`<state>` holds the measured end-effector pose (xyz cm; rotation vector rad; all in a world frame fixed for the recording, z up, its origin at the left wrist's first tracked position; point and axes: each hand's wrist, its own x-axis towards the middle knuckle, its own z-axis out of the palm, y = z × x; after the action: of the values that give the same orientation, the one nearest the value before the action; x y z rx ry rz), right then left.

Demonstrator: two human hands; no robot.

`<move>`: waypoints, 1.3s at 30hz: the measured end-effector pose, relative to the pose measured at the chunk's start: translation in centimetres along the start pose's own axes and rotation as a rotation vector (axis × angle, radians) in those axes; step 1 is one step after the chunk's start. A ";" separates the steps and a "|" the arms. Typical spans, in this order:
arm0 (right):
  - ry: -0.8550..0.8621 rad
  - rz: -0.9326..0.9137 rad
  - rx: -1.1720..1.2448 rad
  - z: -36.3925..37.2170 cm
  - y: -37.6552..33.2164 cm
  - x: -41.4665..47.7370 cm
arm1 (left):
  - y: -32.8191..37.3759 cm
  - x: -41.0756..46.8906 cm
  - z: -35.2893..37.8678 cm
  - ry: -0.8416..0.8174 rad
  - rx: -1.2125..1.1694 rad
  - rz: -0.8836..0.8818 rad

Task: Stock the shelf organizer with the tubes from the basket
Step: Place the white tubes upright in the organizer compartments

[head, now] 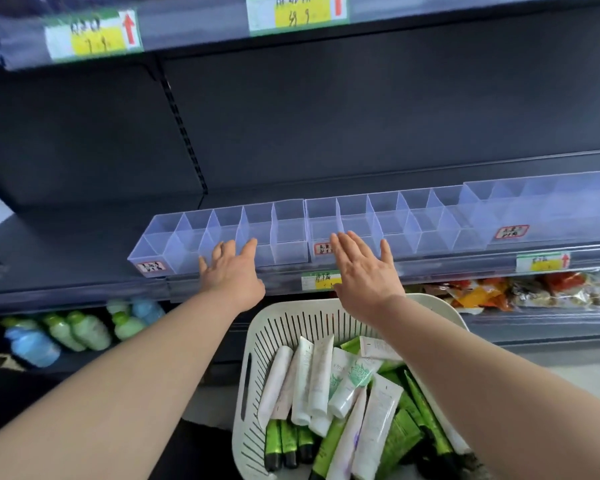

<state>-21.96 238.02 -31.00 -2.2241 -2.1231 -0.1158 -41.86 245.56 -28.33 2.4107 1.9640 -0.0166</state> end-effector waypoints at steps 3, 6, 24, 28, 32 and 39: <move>0.004 0.049 -0.035 0.0 0.9 0.1 | 1.4 0.1 0.5 0.047 0.000 0.044; 0.050 0.071 -0.032 0.4 0.8 0.5 | 2.1 0.4 1.4 0.150 -0.015 0.058; 0.057 0.068 0.048 4.4 0.3 -5.8 | 1.8 -5.1 5.1 0.428 -0.264 0.425; -0.095 0.132 0.084 5.9 1.7 -8.6 | 3.4 -7.1 7.6 0.032 -0.179 0.395; -0.153 0.184 0.146 7.5 2.9 -9.7 | 5.1 -6.5 10.8 -0.233 -0.174 0.237; -0.210 0.254 0.188 9.6 5.1 -9.7 | 8.8 -4.7 14.0 -0.357 -0.136 0.087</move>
<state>-17.18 229.07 -41.50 -2.4551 -1.8264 0.3285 -34.00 238.74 -42.02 2.2195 1.6481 -0.2807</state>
